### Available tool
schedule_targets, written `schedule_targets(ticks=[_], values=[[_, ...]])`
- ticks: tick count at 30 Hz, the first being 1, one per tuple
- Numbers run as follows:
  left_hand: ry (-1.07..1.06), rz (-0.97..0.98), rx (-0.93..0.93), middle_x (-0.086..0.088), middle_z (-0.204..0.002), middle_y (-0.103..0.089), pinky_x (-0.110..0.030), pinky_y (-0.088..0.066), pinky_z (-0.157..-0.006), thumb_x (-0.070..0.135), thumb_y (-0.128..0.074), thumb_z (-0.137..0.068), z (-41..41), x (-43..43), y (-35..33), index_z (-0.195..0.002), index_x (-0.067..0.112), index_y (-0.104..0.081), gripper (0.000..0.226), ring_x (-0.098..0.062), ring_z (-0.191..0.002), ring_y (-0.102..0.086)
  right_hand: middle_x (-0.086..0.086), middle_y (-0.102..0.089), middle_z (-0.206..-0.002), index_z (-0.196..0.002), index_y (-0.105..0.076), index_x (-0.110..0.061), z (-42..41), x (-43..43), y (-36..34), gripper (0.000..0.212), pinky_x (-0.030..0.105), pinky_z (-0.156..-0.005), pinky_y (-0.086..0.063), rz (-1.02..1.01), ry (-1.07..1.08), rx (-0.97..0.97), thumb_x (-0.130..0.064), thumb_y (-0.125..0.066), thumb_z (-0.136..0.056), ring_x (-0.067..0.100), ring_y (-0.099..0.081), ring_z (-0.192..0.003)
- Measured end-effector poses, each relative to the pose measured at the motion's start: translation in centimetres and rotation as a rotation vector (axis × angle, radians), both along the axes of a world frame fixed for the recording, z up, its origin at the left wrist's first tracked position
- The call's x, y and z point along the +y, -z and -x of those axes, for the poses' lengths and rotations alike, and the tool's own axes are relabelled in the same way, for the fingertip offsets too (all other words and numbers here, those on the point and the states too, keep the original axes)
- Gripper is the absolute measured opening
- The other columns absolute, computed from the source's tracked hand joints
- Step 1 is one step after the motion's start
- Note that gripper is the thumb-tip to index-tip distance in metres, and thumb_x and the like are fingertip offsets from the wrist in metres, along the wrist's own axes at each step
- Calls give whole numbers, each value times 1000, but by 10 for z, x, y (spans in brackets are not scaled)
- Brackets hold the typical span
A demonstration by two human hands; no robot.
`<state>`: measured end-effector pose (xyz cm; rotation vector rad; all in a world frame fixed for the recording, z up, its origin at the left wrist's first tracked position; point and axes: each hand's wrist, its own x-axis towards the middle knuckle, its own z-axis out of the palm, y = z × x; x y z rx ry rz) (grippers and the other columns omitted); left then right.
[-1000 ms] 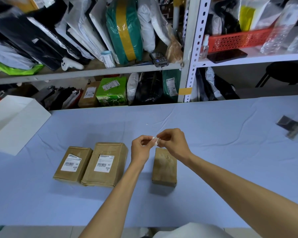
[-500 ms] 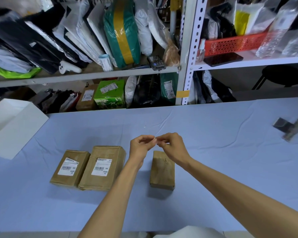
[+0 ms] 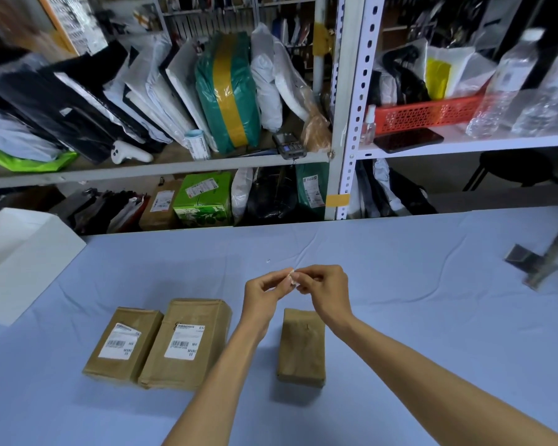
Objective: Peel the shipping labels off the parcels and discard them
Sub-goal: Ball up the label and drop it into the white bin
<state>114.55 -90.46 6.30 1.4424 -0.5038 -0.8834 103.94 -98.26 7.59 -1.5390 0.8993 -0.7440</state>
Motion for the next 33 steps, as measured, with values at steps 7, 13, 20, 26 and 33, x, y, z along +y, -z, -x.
schedule_targets(ticks=[7, 13, 20, 26, 33], values=[[-67, -30, -129, -3, -89, -76, -23, -56, -80, 6, -74, -80, 0, -2, -3, -92, 12, -76, 13, -15, -86, -72, 3, -74, -78, -91, -76, -9, -4, 2, -3, 26, 21, -69, -56, 94, -105, 113, -9, -51, -93, 8, -68, -71], [-66, -79, -245, -3, -85, -76, -29, -57, -82, 5, -76, -78, -8, -4, -7, -88, 12, -77, 12, -16, -83, -72, 3, -74, -82, -102, -74, -12, -2, 3, -1, 28, 20, -72, -56, 87, -133, 78, 2, -54, -89, 10, -70, -74], [-70, -106, -224, -3, -82, -76, -29, -58, -80, 4, -79, -74, -10, 3, -7, -85, 11, -78, 13, -17, -81, -73, 11, -72, -73, -85, -72, 0, -1, -2, -3, 9, 33, -68, -60, -1, -95, 0, 3, -72, -77, 20, -72, -69], [-104, -90, -91, -8, -89, -76, -31, -57, -83, 4, -76, -77, -11, 11, -11, -87, 11, -77, 13, -22, -88, -72, -1, -75, -75, -87, -78, -13, -5, 2, -5, 12, 27, -74, -59, -23, -107, 41, -8, -70, -78, 11, -71, -75], [-214, -29, 105, -6, -78, -75, -23, -58, -76, -5, -67, -83, -24, 37, -19, -83, 4, -70, 10, -20, -77, -73, 0, -72, -71, -79, -73, -10, -33, 14, -11, 8, 33, -68, -59, 70, -219, 74, -13, -78, -74, 11, -69, -69]])
